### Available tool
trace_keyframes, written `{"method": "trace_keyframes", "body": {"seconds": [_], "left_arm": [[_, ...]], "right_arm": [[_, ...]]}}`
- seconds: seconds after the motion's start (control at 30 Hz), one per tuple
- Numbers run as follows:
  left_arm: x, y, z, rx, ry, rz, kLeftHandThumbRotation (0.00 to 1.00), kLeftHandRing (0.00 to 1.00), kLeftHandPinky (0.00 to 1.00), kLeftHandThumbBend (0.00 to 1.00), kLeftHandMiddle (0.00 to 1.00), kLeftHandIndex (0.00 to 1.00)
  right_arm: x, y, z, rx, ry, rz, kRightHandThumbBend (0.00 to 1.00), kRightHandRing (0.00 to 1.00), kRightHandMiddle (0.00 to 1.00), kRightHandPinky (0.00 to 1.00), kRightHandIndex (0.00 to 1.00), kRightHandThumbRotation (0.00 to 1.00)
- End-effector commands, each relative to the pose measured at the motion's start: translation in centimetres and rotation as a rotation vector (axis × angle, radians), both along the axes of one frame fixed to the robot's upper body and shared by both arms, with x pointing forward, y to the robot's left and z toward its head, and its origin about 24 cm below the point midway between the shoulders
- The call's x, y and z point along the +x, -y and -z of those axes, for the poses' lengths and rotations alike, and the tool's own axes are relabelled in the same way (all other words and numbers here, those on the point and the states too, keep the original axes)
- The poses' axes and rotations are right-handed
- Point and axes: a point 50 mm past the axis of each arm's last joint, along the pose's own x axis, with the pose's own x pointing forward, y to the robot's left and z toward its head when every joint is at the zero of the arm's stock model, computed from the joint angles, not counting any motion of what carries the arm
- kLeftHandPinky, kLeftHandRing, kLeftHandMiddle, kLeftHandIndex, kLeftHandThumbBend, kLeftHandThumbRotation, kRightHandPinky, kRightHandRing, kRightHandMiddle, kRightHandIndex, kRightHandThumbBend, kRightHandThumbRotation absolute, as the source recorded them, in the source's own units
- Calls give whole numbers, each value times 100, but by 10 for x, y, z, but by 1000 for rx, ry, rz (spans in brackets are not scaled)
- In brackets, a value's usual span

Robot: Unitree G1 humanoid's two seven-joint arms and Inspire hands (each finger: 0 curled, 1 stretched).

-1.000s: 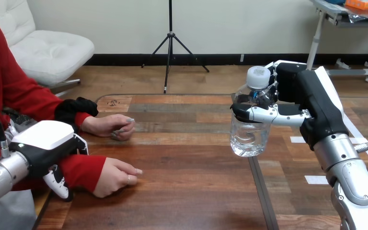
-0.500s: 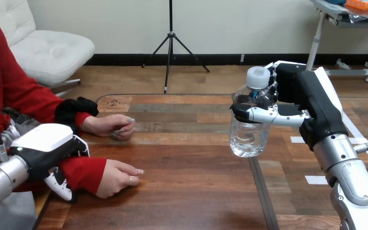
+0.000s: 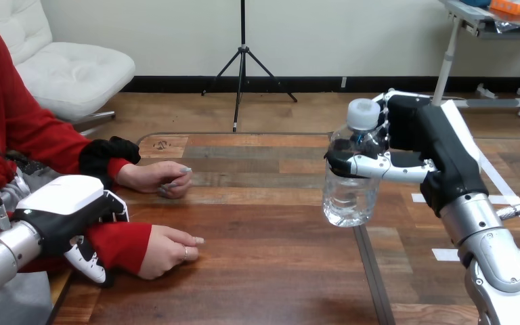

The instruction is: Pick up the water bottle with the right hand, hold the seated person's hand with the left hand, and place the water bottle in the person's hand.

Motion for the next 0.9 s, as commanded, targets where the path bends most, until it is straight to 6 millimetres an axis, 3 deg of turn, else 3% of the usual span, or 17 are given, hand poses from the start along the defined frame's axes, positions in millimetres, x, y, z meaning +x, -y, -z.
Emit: {"method": "trace_keyframes", "body": {"seconds": [0.0, 0.87], "left_arm": [[18, 24, -17, -118, 118, 43, 0, 47, 45, 85, 51, 52], [16, 26, -21, -192, 147, 56, 0, 43, 40, 85, 47, 49]], "right_arm": [[8, -6, -23, 21, 113, -21, 85, 28, 38, 22, 42, 0], [13, -7, -18, 26, 102, -38, 86, 28, 38, 22, 41, 0]]}}
